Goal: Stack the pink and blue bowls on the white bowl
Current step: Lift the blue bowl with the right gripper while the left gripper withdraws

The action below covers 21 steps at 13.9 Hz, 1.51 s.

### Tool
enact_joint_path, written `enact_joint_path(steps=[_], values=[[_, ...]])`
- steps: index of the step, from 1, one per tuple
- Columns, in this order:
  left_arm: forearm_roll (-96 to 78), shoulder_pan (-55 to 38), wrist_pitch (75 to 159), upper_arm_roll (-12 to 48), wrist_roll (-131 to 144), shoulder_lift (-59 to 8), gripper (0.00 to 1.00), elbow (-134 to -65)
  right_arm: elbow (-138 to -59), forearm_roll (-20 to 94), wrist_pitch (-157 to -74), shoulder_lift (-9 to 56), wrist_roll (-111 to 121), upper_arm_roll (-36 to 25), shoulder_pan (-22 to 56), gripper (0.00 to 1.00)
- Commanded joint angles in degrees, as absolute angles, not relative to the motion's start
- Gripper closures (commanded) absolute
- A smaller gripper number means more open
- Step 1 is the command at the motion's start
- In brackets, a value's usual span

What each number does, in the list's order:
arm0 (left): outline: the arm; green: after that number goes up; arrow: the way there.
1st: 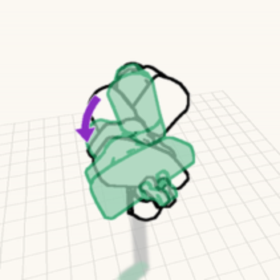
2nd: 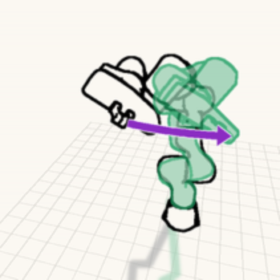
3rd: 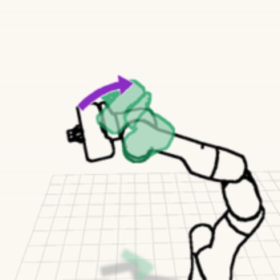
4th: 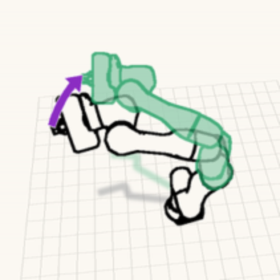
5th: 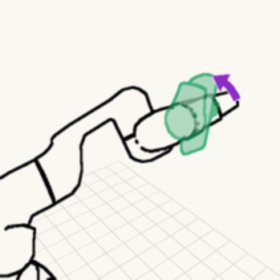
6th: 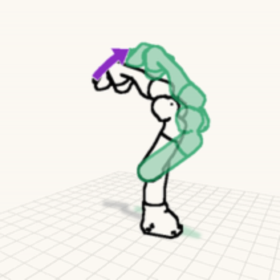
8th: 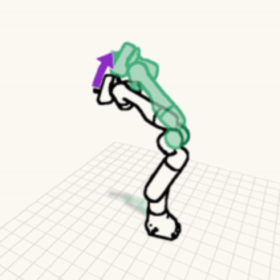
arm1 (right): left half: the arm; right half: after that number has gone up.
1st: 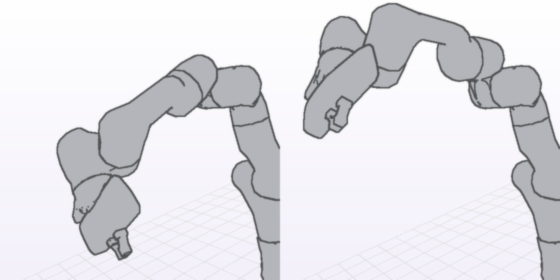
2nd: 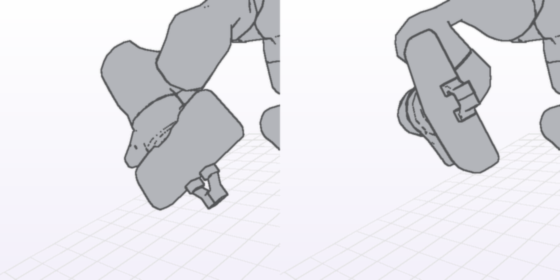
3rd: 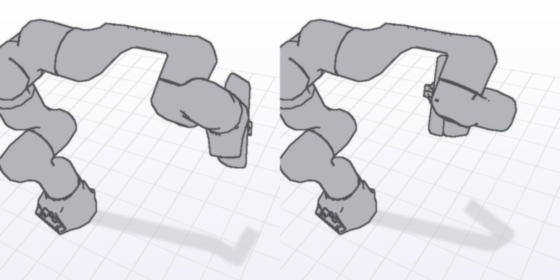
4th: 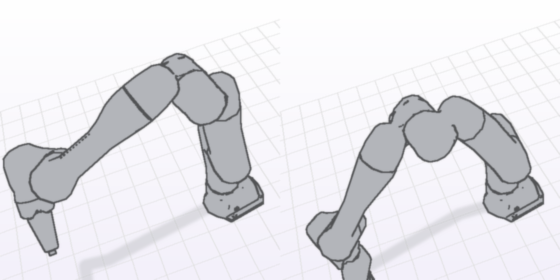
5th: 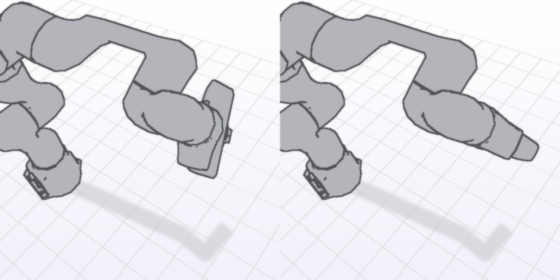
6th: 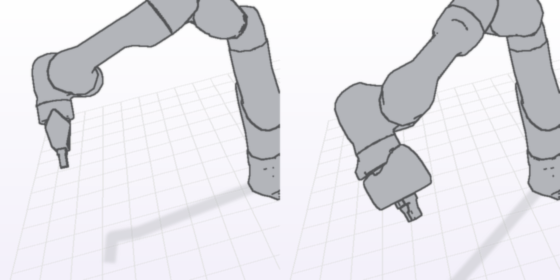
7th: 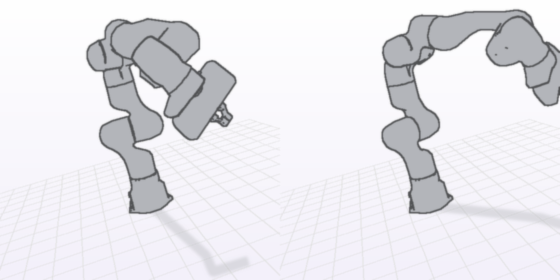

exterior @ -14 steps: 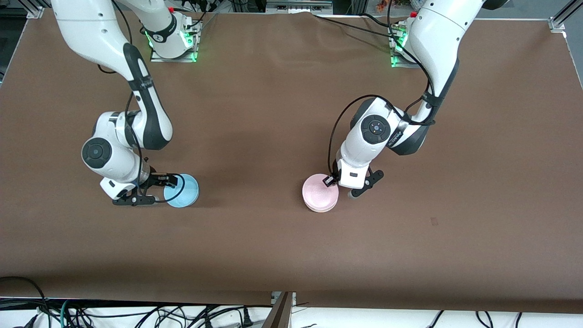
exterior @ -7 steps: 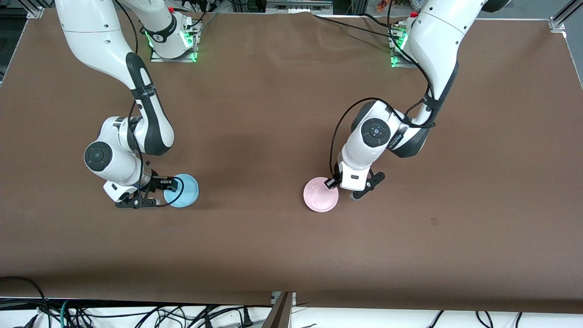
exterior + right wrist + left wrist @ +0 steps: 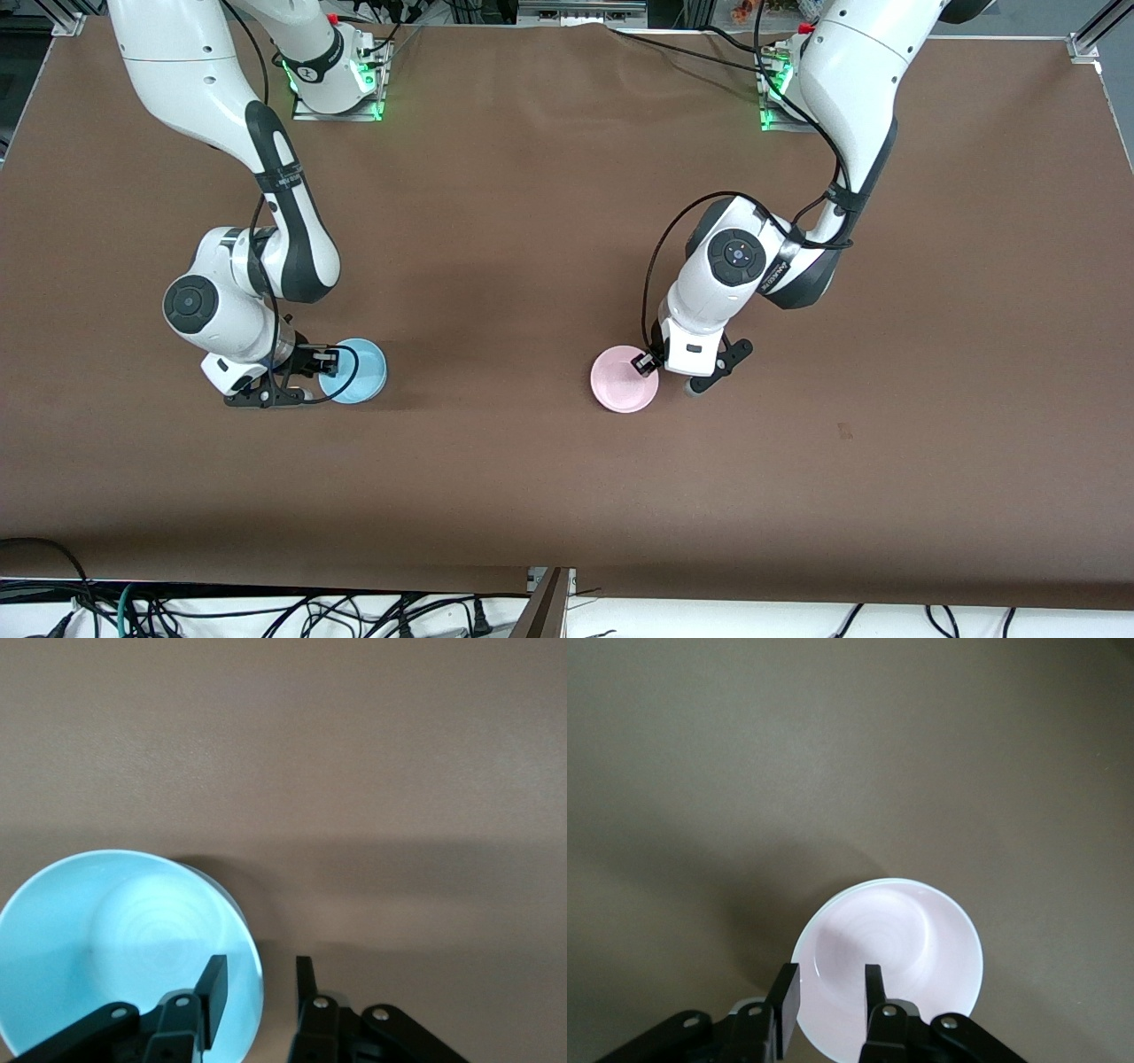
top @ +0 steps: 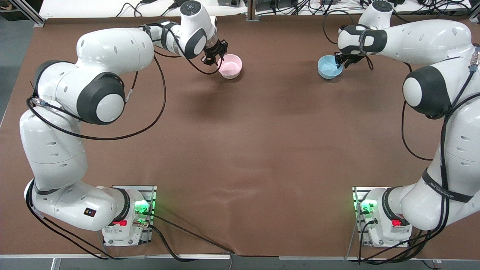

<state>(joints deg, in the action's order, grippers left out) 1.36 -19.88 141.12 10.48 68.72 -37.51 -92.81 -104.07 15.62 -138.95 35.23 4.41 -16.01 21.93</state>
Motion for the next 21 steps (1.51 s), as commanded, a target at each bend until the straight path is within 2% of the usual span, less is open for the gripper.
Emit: enact_joint_path(steps=[1, 4, 6, 8, 11, 14, 17, 21], values=[[3.1, -20.0, 139.4, 9.4, 69.8, -36.7, 0.67, -91.4, -103.4, 17.8, -138.9, 35.6, 5.6, -16.0, 22.0, 0.82], [3.1, -19.3, 132.0, 8.6, 69.3, -34.3, 0.67, -88.5, -103.4, 17.8, -138.7, 35.5, 5.5, -16.0, 22.1, 1.0], [3.1, -18.6, 123.2, 8.7, 67.0, -33.1, 0.67, -84.8, -101.7, 18.0, -136.2, 35.2, 5.5, -15.9, 22.2, 1.0], [3.0, -17.4, 115.7, 8.8, 64.0, -32.6, 0.67, -80.4, -96.8, 19.4, -129.5, 35.2, 2.8, -15.9, 22.8, 1.0], [2.5, -14.9, 108.2, 8.9, 60.7, -32.4, 0.67, -74.2, -90.9, 19.9, -123.3, 35.4, -5.1, -15.5, 25.2, 1.0], [2.1, -10.4, 101.9, 9.3, 54.0, -30.4, 0.67, -71.3, -87.3, 21.3, -123.0, 35.7, -16.5, -10.9, 26.8, 1.0], [-0.4, -4.2, 98.0, 9.3, 45.5, -26.9, 0.66, -71.3, -83.4, 20.7, -123.8, 37.3, -28.0, -4.1, 27.4, 1.0], [-1.1, 3.0, 95.1, 9.2, 34.6, -24.7, 0.66, -71.3, -75.2, 20.1, -126.0, 43.1, -39.8, -3.2, 34.0, 1.0]])
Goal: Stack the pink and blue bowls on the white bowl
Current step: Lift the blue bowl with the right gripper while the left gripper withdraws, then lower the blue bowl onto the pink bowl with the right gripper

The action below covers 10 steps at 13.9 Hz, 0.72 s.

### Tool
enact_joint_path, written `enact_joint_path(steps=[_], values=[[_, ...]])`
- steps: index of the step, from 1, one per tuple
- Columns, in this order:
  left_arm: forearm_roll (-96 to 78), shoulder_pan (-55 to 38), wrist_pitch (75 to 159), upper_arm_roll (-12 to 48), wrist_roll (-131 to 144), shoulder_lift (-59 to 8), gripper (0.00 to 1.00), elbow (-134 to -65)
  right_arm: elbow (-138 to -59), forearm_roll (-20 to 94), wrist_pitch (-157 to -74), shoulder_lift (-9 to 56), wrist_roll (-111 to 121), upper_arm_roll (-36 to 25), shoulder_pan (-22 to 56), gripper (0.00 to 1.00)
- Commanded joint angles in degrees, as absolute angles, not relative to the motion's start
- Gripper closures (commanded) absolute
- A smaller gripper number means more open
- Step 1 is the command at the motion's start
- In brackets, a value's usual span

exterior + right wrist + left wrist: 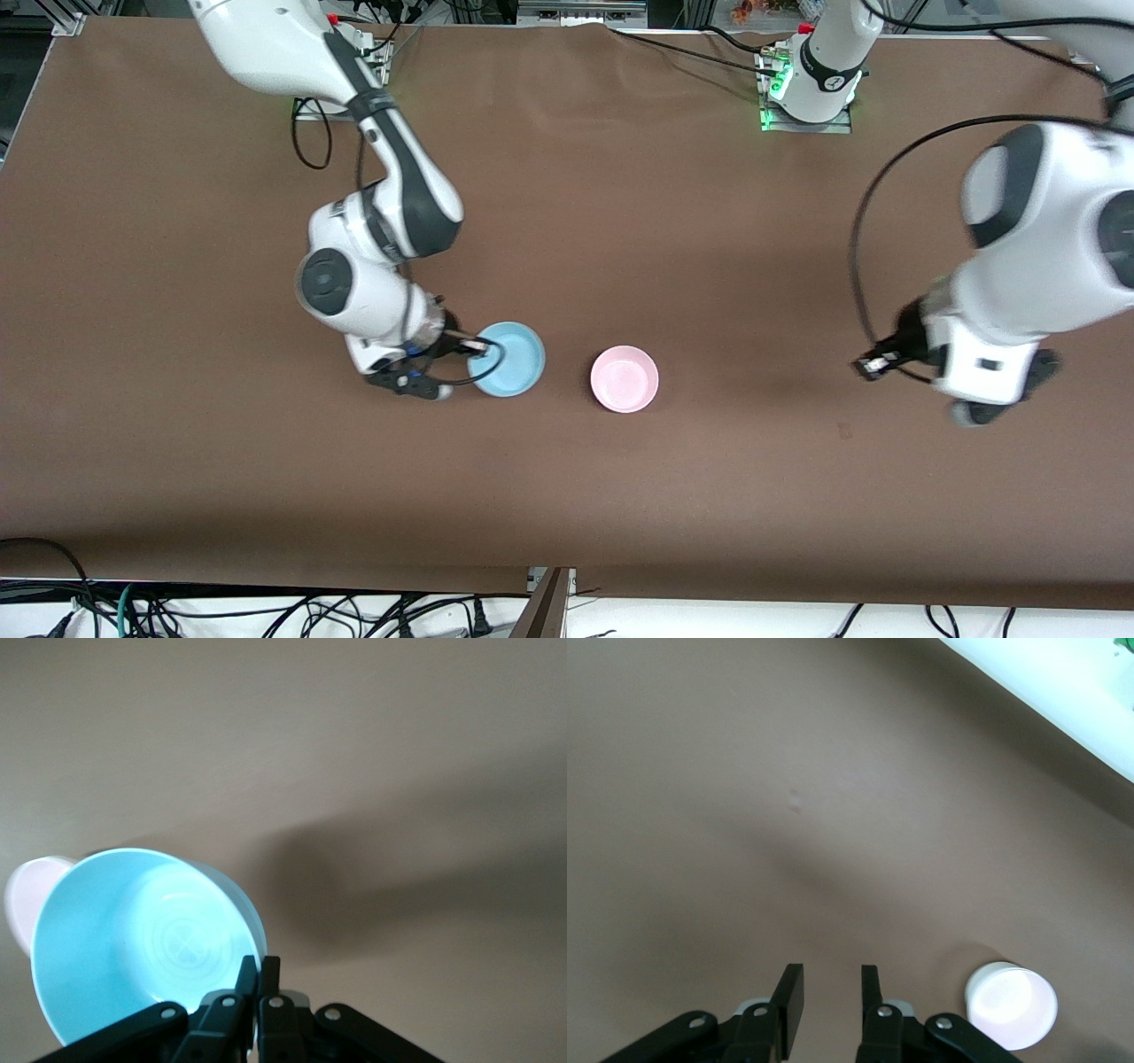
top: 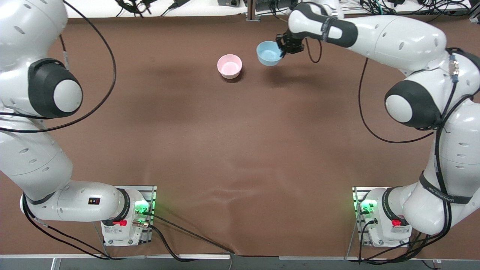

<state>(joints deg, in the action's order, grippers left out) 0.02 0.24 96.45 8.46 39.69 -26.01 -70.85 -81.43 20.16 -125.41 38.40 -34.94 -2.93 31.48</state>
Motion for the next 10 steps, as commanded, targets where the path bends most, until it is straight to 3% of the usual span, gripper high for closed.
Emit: enact_joint_path(steps=[1, 7, 10], values=[[-1.1, 4.3, 95.0, 9.1, 32.6, -24.3, 0.66, -71.3, -73.6, 19.3, -127.4, 44.6, -41.6, -3.2, 35.6, 1.0], [-0.4, 8.9, 91.3, 8.7, 20.1, -23.5, 0.61, -72.5, -59.6, 16.5, -130.3, 54.1, -51.7, -3.4, 41.0, 1.0], [0.7, 9.8, 91.5, 8.7, 18.2, -23.6, 0.61, -73.7, -59.3, 14.2, -132.1, 55.7, -52.7, -3.5, 42.1, 1.0]])
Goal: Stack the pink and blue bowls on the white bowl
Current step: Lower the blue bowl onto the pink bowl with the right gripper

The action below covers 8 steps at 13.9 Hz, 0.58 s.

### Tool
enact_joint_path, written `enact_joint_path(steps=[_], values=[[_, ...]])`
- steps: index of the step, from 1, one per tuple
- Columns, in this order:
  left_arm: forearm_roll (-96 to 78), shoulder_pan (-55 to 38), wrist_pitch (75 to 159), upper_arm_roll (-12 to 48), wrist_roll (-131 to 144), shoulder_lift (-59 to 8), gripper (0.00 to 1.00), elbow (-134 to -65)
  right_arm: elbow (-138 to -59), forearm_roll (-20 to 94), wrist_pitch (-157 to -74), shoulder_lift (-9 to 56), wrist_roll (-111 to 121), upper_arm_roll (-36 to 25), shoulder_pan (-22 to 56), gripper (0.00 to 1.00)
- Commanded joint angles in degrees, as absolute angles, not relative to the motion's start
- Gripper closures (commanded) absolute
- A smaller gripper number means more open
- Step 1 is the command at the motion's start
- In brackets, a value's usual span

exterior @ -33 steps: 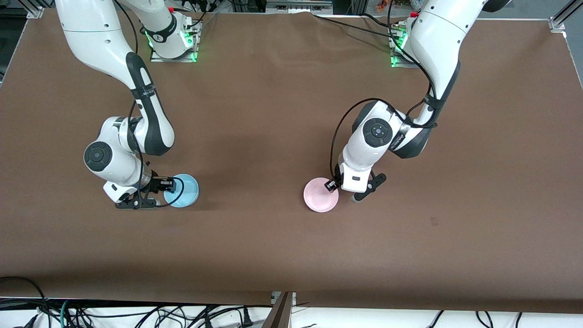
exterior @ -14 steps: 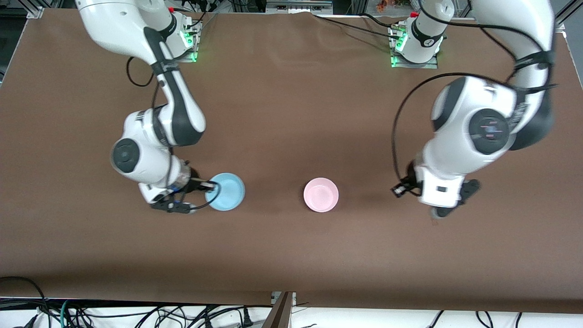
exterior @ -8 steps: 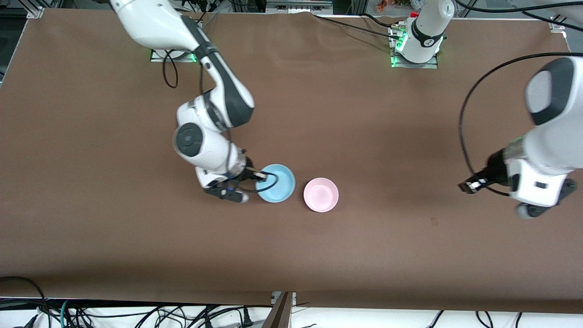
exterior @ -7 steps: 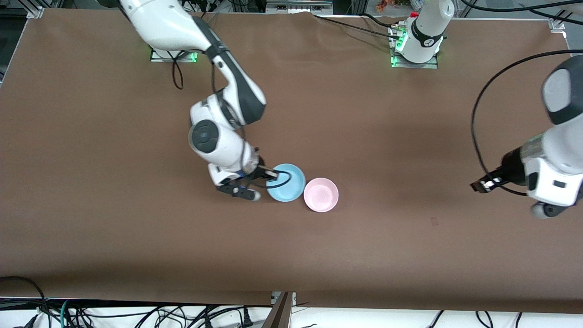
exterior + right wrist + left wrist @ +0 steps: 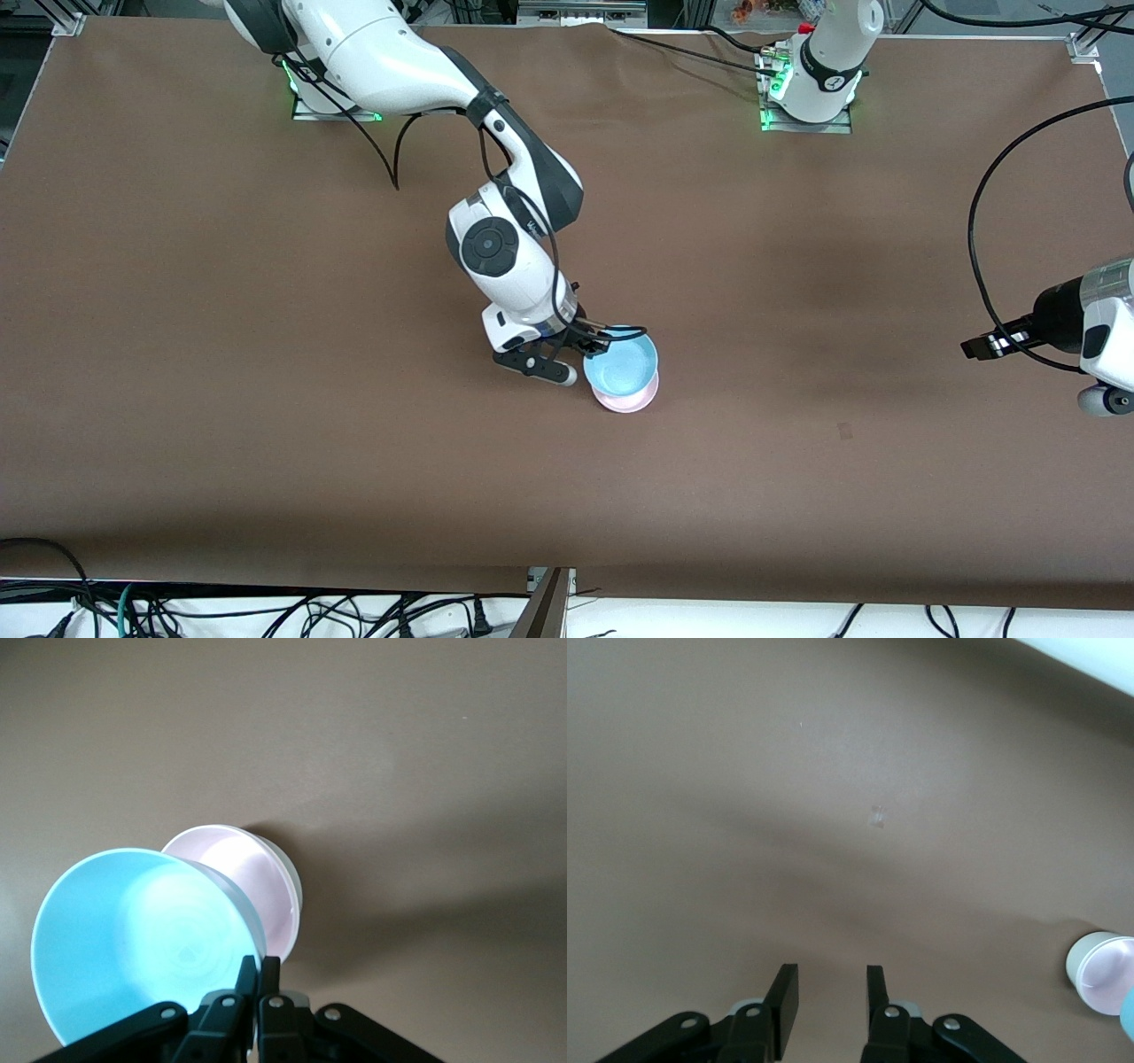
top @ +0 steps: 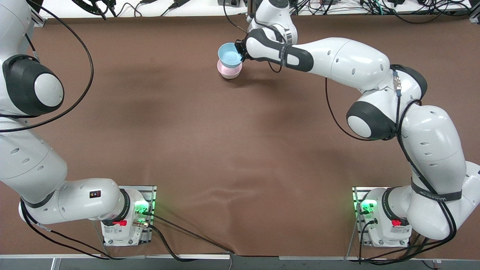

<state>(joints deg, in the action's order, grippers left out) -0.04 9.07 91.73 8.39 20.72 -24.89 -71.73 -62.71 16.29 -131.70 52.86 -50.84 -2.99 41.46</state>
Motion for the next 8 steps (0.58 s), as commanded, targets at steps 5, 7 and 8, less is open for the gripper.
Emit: enact_joint_path(steps=[5, 7, 8], values=[[0.8, 9.8, 91.5, 9.1, 18.2, -23.5, 0.6, -74.9, -59.1, 14.1, -134.5, 57.3, -53.4, -3.5, 42.8, 1.0], [0.8, 9.8, 91.6, 9.1, 18.2, -23.5, 0.58, -74.9, -59.2, 13.8, -134.5, 57.8, -53.4, -3.5, 42.9, 1.0], [0.8, 9.8, 91.6, 9.1, 18.2, -23.5, 0.58, -75.0, -59.2, 13.7, -134.6, 58.1, -53.4, -3.6, 42.9, 1.0]])
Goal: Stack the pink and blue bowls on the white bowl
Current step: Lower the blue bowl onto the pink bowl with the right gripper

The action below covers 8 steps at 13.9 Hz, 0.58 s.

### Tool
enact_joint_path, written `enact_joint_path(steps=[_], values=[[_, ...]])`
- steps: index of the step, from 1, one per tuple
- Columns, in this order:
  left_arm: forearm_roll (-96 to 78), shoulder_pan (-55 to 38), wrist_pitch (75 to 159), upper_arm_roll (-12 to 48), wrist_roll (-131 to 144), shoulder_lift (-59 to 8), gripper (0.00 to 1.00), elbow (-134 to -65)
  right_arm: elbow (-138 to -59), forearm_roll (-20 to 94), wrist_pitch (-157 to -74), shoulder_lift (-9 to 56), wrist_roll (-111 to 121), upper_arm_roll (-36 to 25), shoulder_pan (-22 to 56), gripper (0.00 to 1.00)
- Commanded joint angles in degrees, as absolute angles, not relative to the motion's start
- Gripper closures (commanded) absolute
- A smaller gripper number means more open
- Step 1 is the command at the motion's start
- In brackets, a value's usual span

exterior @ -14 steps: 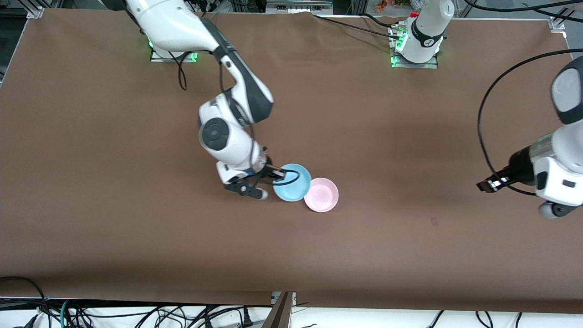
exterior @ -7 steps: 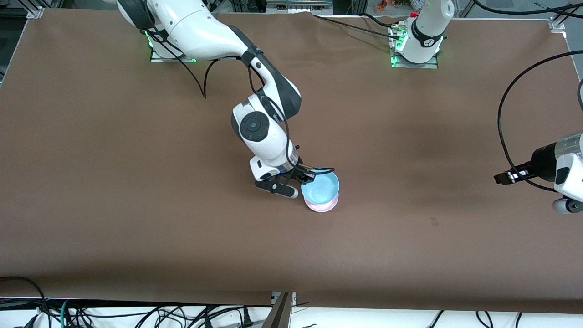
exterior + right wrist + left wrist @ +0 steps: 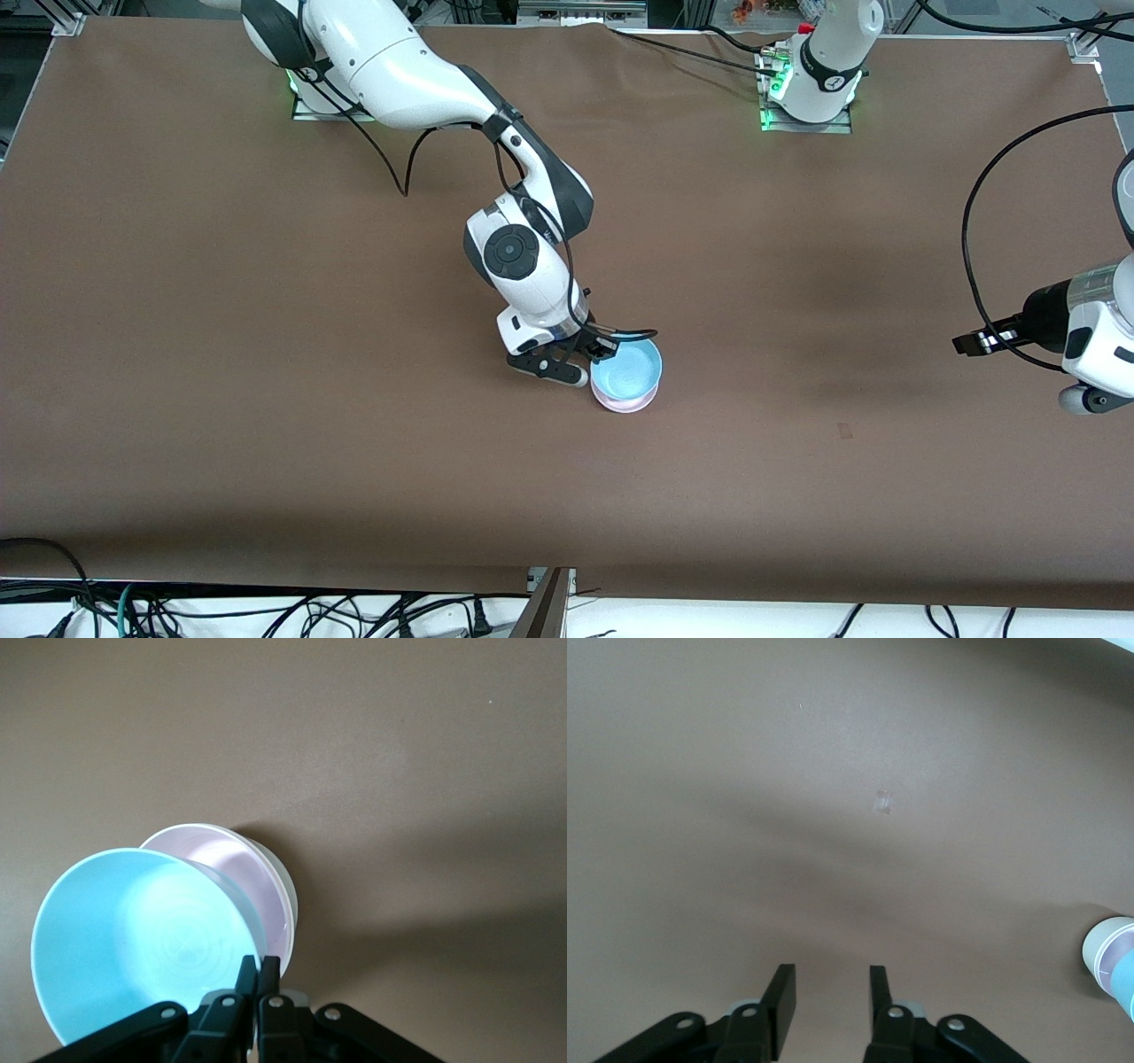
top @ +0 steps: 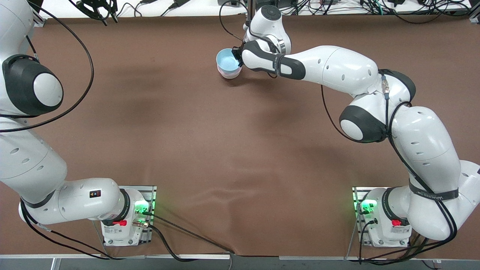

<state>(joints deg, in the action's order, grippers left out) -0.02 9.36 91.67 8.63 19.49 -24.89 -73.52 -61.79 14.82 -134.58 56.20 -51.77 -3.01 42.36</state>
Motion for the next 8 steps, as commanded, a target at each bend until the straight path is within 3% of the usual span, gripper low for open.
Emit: enact_joint_path(steps=[1, 8], values=[[0.8, 9.8, 91.6, 9.1, 18.2, -23.5, 0.58, -74.9, -59.2, 12.8, -134.6, 58.3, -53.4, -3.5, 42.9, 1.0], [0.8, 9.8, 91.6, 9.1, 18.2, -23.5, 0.58, -74.9, -59.2, 12.4, -136.8, 59.1, -53.4, -3.5, 42.9, 1.0]])
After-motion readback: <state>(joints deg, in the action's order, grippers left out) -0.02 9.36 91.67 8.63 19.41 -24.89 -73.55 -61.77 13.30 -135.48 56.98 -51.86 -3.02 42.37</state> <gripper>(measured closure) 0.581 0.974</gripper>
